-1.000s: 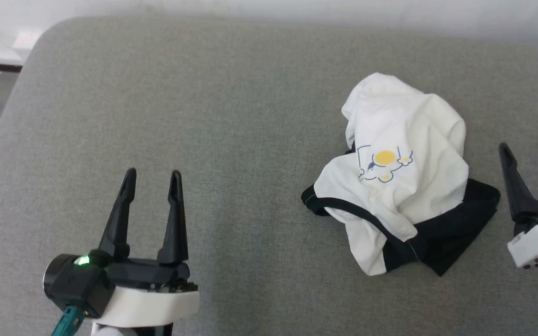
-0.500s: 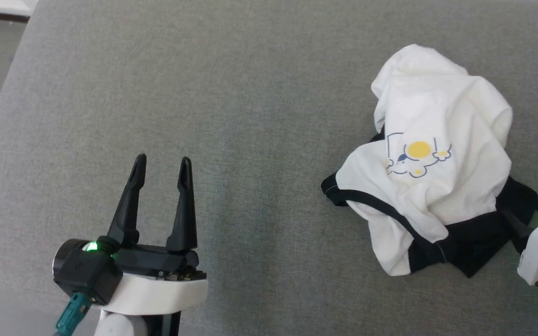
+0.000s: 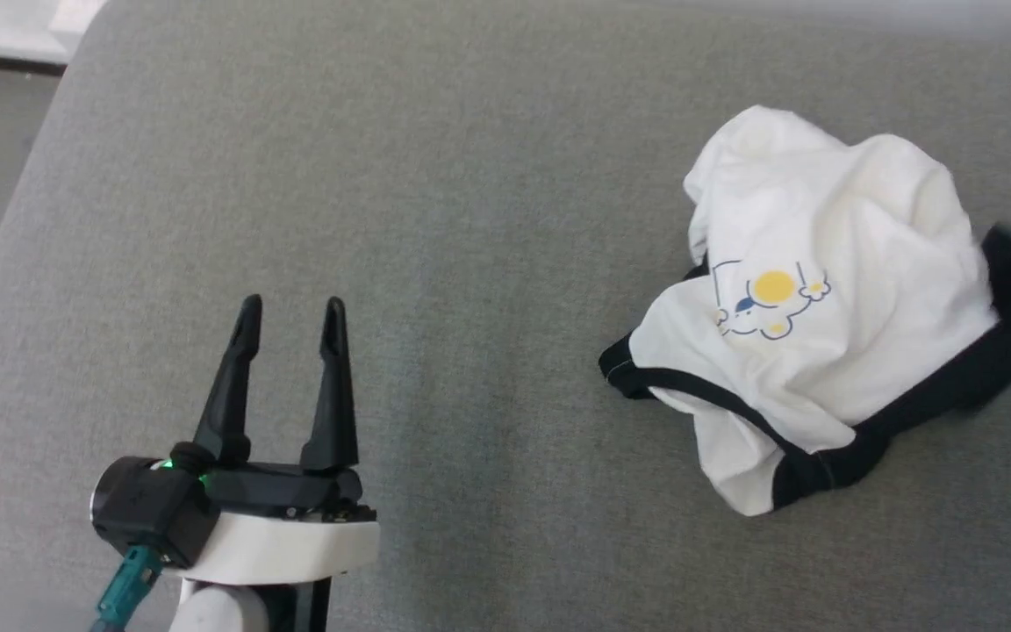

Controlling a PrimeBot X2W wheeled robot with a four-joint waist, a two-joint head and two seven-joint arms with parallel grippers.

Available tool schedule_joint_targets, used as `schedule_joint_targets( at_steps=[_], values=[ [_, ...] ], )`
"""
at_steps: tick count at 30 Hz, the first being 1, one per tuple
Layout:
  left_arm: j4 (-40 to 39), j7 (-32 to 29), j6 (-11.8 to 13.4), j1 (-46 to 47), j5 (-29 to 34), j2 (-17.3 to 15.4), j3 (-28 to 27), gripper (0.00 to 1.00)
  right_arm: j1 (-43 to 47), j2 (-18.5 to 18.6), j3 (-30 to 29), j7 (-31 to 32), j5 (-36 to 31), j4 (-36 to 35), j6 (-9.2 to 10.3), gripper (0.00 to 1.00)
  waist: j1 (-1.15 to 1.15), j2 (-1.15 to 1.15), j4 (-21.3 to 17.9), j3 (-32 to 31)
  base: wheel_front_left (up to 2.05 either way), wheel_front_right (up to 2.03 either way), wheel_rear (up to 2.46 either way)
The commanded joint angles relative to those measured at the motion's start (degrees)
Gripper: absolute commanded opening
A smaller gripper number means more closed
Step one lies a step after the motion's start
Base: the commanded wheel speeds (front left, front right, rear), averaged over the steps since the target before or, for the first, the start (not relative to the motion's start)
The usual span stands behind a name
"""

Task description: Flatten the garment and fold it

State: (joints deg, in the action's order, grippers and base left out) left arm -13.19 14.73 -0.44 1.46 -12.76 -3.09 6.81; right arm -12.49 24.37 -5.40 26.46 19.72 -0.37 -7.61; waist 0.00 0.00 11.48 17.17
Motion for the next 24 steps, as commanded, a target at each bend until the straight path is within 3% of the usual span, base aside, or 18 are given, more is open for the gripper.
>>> schedule_joint_targets(
  at_steps=[1,6,10,15,20,21,22,23,24],
  values=[
    [0.2,0.3,0.0,-0.5,0.2,0.2,-0.8,1.00,-2.8,1.0,-1.7,-1.1,-1.2,-1.0,0.12,0.00,0.00,0.00,-2.6,-3.4,0.00,0.00,0.00],
    [0.1,0.3,-0.6,-1.7,0.8,0.2,-2.3,1.00,-5.4,3.8,-7.4,-3.3,-6.4,-2.1,0.12,0.00,0.00,0.00,-3.8,-5.7,0.00,0.00,0.00],
    [0.2,0.3,-0.9,-2.4,1.3,0.2,-3.0,1.00,-1.6,5.1,-14.2,-4.5,-11.7,-0.9,0.12,0.00,0.00,0.00,-3.7,-5.7,0.00,0.00,0.00],
    [0.7,0.3,-0.9,-3.2,1.6,0.2,-2.7,1.00,6.4,1.3,-21.5,-5.5,-14.9,4.4,0.12,0.00,0.00,0.00,-3.2,-4.5,0.00,0.00,0.00],
    [1.3,0.3,-1.2,-2.7,1.8,0.2,-2.4,1.00,10.3,-2.2,-24.1,-8.0,-17.4,11.4,0.12,0.00,0.00,0.00,-2.6,-3.8,0.00,0.00,0.00],
    [1.5,0.3,-1.2,-2.6,1.8,0.2,-2.4,1.00,10.3,-2.6,-24.1,-8.7,-17.8,12.5,0.12,0.35,0.00,0.00,-2.6,-3.8,0.00,0.00,0.00],
    [1.6,0.3,-1.3,-2.6,1.9,0.2,-2.5,1.00,10.0,-2.9,-24.2,-9.6,-18.1,13.4,0.12,0.93,0.00,0.00,-2.6,-3.8,0.00,0.00,0.00],
    [1.8,0.3,-1.3,-2.5,1.9,0.2,-2.5,1.00,9.5,-3.1,-24.0,-10.6,-18.3,13.9,0.12,1.00,0.00,0.00,-2.7,-3.9,0.00,0.00,0.00],
    [1.9,0.3,-1.3,-2.6,1.9,0.2,-2.6,1.00,8.8,-3.3,-23.5,-11.4,-18.3,14.0,0.12,1.00,0.00,0.00,-2.8,-4.1,0.00,0.00,0.00]
  ],
)
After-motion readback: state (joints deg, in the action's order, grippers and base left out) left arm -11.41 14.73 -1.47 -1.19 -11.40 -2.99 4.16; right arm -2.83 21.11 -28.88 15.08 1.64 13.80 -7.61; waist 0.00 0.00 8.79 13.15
